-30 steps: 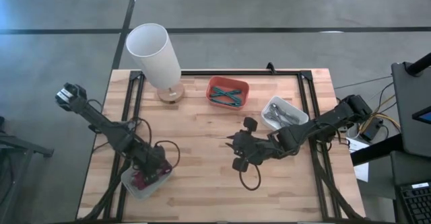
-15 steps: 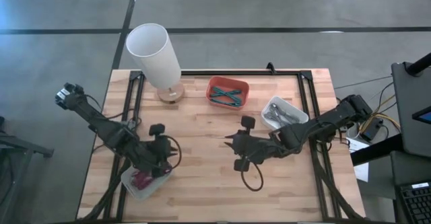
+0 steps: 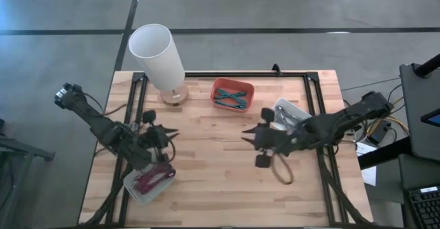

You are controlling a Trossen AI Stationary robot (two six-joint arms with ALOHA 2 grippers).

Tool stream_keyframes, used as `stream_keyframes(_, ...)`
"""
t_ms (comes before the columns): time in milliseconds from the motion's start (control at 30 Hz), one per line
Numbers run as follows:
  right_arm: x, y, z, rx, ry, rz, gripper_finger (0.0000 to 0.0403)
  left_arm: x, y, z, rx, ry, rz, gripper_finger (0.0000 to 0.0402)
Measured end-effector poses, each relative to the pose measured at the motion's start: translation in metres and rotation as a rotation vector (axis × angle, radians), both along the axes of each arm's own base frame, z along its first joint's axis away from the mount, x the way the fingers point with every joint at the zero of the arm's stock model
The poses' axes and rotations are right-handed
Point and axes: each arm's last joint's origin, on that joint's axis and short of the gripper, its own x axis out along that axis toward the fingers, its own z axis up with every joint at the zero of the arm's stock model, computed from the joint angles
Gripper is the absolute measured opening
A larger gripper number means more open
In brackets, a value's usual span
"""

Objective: Pick & Place USB Port
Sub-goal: Return to Home Position

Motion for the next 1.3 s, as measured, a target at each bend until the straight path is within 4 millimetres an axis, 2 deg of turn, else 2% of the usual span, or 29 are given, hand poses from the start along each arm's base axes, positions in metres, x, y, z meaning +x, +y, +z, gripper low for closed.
stream_keyframes(133,-0.021,-0.009,0.004,0.016,-0.033,0.049,0.0091,-0.015,0.012,0.005,-0.048,-0.050,0.026,0.0053)
stream_keyframes(233,-0.033,-0.014,-0.006,0.026,-0.055,0.052,0.0091,-0.025,0.019,0.000,-0.066,-0.075,0.044,0.0053)
stream_keyframes(367,-0.046,-0.022,-0.026,0.034,-0.114,0.054,0.0085,-0.036,0.030,-0.015,-0.049,-0.153,0.139,0.0053)
stream_keyframes(533,-0.056,-0.037,-0.050,0.000,-0.267,0.065,0.0075,-0.041,0.038,-0.042,0.037,-0.297,0.299,0.0053)
stream_keyframes(733,-0.073,-0.067,-0.070,0.096,-0.358,0.166,0.0068,-0.045,0.041,-0.069,0.022,-0.293,0.293,0.0053)
stream_keyframes(1000,-0.093,-0.096,-0.084,0.147,-0.399,0.147,0.0079,-0.058,0.051,-0.067,-0.003,-0.345,0.303,0.0053)
stream_keyframes(1133,-0.100,-0.100,-0.088,0.147,-0.413,0.135,0.0086,-0.066,0.057,-0.069,0.020,-0.376,0.330,0.0053)
stream_keyframes(1300,-0.105,-0.100,-0.089,0.142,-0.426,0.137,0.0092,-0.067,0.058,-0.086,0.015,-0.406,0.346,0.0053)
